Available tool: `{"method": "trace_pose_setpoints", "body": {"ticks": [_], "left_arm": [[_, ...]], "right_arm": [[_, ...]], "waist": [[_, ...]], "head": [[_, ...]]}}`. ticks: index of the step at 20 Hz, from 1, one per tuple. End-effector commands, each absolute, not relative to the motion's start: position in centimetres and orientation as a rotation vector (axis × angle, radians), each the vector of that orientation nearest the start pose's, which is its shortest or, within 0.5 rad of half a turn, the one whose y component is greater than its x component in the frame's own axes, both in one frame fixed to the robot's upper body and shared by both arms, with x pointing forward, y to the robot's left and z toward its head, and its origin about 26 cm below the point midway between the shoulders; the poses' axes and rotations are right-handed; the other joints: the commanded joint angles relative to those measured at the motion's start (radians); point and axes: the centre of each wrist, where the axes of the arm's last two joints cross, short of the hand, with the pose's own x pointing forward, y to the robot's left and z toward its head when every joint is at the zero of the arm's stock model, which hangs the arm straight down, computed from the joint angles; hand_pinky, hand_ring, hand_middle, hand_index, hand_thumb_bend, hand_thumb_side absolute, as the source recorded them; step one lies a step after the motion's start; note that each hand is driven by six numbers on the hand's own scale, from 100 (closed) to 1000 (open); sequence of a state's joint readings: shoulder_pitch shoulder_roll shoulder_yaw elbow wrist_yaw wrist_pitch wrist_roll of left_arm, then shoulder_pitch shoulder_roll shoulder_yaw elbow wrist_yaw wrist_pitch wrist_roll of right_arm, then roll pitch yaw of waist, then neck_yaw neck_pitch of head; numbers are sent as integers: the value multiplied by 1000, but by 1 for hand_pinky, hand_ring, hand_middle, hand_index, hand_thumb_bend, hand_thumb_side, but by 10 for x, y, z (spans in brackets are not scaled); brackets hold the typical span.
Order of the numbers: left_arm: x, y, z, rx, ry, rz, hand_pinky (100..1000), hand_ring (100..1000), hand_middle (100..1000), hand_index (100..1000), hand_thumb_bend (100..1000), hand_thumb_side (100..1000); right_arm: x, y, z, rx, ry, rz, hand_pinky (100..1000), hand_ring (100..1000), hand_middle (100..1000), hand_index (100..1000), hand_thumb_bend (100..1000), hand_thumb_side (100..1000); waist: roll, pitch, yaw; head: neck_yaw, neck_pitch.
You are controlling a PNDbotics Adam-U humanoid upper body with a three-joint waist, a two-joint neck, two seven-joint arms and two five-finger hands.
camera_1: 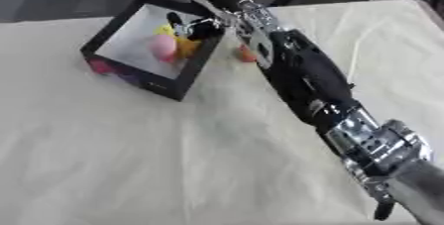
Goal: Pick up objects on the table and place them in the box.
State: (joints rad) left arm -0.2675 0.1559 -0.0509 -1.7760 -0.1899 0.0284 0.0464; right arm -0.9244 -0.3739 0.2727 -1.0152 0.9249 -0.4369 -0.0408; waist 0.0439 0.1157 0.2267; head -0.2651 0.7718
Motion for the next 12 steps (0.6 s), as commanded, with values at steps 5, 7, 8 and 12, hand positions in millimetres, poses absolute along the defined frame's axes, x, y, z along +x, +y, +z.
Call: {"method": "trace_pose_setpoints", "body": {"ticks": [5,7,8,12], "left_arm": [[325,228,134,235,-2046,-314,739,532,583,818,943,652],[325,229,134,238,-2046,-312,738,531,582,818,945,652],[325,229,134,239,-2046,-311,738,531,582,818,945,652],[325,230,134,244,-2042,-309,738,530,582,818,946,652]], "right_arm": [[470,-217,197,1234,2617,-2082,834,780,736,996,100,581],[470,-217,197,1235,2616,-2084,835,782,739,999,100,579],[470,-218,198,1238,2617,-2081,835,782,740,999,100,572],[470,-226,199,1270,2634,-2074,840,786,743,999,100,568]], "waist": [[-9,8,0],[-9,8,0],[-9,8,-1],[-9,4,-6]], "head": [[5,-2],[6,-2],[6,-2],[10,-2]]}}
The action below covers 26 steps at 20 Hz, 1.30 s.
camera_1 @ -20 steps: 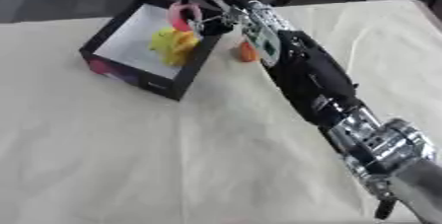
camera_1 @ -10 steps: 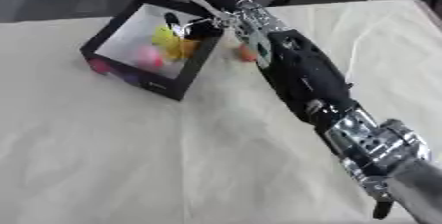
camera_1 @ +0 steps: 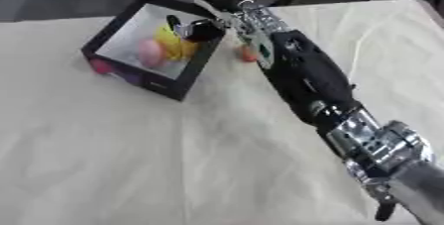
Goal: Pick up objects on the table and place them in the box.
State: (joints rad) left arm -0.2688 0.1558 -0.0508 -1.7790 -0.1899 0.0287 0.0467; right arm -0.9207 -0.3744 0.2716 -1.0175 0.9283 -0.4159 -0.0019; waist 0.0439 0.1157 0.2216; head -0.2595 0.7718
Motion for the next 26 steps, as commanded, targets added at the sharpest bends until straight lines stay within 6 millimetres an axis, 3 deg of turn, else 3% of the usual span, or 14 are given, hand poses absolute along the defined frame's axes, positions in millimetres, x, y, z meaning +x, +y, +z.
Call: {"method": "trace_pose_setpoints", "body": {"ticks": [1,4,10,12,13,21,26], "left_arm": [[325,231,133,247,-2041,-307,738,530,582,818,946,652],[324,233,131,257,-2033,-303,738,530,581,818,948,652],[323,238,126,281,-2010,-296,737,528,581,818,951,651],[323,240,125,288,-2004,-293,737,528,581,818,951,651],[322,241,124,292,-2002,-292,737,528,580,818,952,651],[322,244,121,312,-1988,-281,736,526,580,818,956,650],[321,245,121,316,-1987,-280,736,525,580,818,958,651]], "right_arm": [[470,-230,198,1284,2651,-2078,842,788,745,999,100,578],[471,-248,195,1335,2762,-2110,851,798,756,994,100,697],[464,-270,201,1359,2911,-2179,856,805,763,991,100,761],[462,-274,201,1370,2913,-2216,856,805,763,991,100,726],[461,-276,200,1376,2910,-2236,856,805,764,991,100,778],[460,-294,178,1475,2827,-2446,858,807,765,986,100,857],[461,-301,163,1452,2721,-2654,864,818,775,972,100,945]], "waist": [[-10,3,-3],[-10,-2,-13],[-11,-14,-36],[-10,-18,-42],[-10,-20,-45],[-10,-32,-60],[-9,-32,-63]], "head": [[7,-2],[14,-2],[27,-2],[29,-2],[30,-2],[40,-2],[43,-2]]}}
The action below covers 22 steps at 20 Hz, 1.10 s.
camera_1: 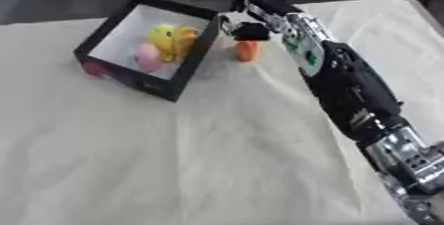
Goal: Pick up objects on the table and place them in the box.
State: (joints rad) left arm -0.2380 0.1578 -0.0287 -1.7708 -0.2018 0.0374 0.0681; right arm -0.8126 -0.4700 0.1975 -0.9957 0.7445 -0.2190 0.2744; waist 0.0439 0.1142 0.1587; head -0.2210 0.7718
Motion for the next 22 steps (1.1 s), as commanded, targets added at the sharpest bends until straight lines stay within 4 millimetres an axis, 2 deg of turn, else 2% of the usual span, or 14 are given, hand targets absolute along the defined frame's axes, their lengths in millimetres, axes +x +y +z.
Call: {"method": "trace_pose_setpoints", "body": {"ticks": [1,4,9,14,16,17,18,19,20,21,22], "left_arm": [[322,245,121,316,-1987,-280,736,525,580,818,959,650],[321,245,121,316,-1987,-280,736,524,580,818,959,651],[321,245,122,317,-1990,-279,736,523,579,818,961,650],[321,245,122,317,-1991,-279,736,523,579,818,961,650],[321,245,123,317,-1991,-278,735,522,579,818,963,650],[321,245,123,318,-1991,-277,735,522,578,818,963,650],[321,245,122,318,-1991,-277,735,522,578,818,963,650],[321,245,122,318,-1991,-277,735,522,578,818,964,650],[321,245,122,319,-1990,-277,735,521,578,818,964,650],[321,245,122,319,-1990,-276,735,521,578,818,965,650],[321,245,122,320,-1990,-276,735,521,578,818,965,650]], "right_arm": [[461,-302,159,-780,-1452,1464,865,820,777,972,100,951],[462,-306,151,-758,-1371,1513,867,824,781,965,100,973],[462,-312,148,-781,-1297,1553,866,826,781,960,100,938],[464,-309,144,-812,-1244,1592,866,828,785,940,100,923],[466,-306,142,-824,-1212,1615,865,829,787,930,100,901],[466,-306,142,-833,-1198,1625,864,829,783,918,100,836],[467,-306,141,-843,-1189,1633,864,829,783,918,100,836],[467,-306,141,-852,-1181,1640,862,825,773,896,100,640],[467,-306,141,-862,-1176,1643,861,822,766,886,100,538],[467,-306,141,-873,-1174,1646,856,812,741,853,100,237],[467,-307,141,-885,-1175,1647,855,811,738,849,100,236]], "waist": [[-9,-30,0],[-8,-29,-1],[-7,-29,-1],[-6,-29,-2],[-5,-29,-2],[-5,-29,-2],[-5,-29,-3],[-5,-30,-3],[-5,-30,-4],[-5,-30,-4],[-4,-30,-4]], "head": [[5,-2],[5,-2],[6,-2],[4,-2],[5,-2],[5,-2],[5,-2],[6,-2],[6,-2],[6,-2],[6,-2]]}}
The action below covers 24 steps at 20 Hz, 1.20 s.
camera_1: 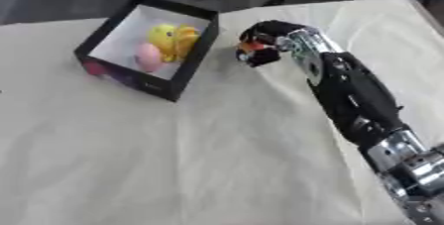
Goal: Pick up objects on the table and place them in the box.
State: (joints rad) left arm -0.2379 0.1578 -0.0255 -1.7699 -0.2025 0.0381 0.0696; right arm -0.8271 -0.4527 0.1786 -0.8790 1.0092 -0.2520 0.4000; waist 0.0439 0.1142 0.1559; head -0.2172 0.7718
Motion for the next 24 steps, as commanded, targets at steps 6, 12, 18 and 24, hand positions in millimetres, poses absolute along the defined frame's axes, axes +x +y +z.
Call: {"method": "trace_pose_setpoints", "body": {"ticks": [6,12,18,24], "left_arm": [[321,245,123,321,-1991,-274,735,520,578,817,966,650],[321,245,123,322,-1991,-273,734,519,578,817,968,650],[321,246,123,325,-1990,-272,734,518,578,817,969,650],[321,246,122,328,-1989,-270,734,517,578,817,970,650]], "right_arm": [[467,-307,141,-948,-1217,1628,840,773,614,671,100,197],[467,-307,142,-1025,-1303,1572,816,718,464,418,100,151],[466,-303,152,-1129,-1454,1490,794,678,393,289,100,100],[464,-297,168,-1198,-1602,1430,791,669,374,262,100,100]], "waist": [[-3,-28,-1],[-3,-28,-2],[-3,-30,-3],[-4,-34,-3]], "head": [[2,-2],[3,-2],[3,-2],[3,-2]]}}
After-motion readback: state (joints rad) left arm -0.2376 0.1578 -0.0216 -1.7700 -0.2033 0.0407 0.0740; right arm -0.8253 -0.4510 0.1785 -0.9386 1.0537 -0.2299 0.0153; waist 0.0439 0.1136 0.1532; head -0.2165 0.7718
